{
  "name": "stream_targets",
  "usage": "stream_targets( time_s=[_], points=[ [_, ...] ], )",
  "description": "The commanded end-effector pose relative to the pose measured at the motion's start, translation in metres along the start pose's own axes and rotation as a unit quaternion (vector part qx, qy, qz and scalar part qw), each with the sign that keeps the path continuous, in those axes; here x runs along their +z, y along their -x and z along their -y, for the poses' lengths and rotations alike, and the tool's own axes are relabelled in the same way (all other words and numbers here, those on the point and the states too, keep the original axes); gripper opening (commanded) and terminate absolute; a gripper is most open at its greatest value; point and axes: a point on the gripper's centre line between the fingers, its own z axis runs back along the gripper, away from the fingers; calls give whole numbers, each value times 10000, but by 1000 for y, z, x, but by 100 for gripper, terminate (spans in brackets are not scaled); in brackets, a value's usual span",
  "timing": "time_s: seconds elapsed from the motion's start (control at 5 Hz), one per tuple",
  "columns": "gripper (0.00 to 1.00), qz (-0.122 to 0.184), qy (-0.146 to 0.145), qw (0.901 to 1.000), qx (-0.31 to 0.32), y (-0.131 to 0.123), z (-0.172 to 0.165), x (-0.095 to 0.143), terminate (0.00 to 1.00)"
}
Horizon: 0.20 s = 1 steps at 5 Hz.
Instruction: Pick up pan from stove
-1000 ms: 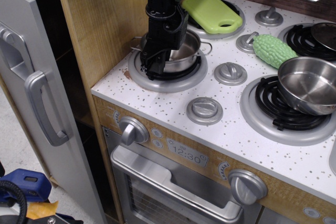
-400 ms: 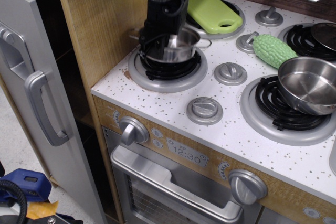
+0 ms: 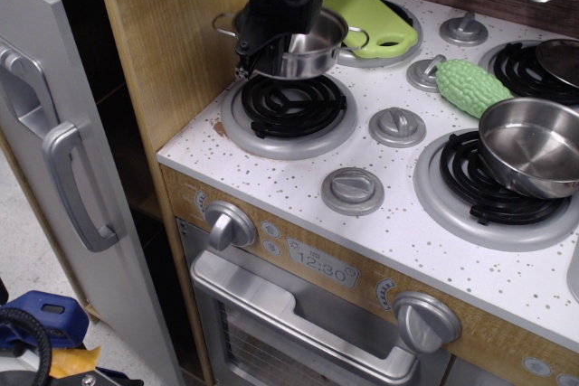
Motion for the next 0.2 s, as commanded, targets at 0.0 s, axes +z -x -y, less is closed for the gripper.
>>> stream_targets(
  time_s=[0.0],
  points=[
    [0, -50, -555, 9984, -80, 1, -10, 25, 100]
  ],
)
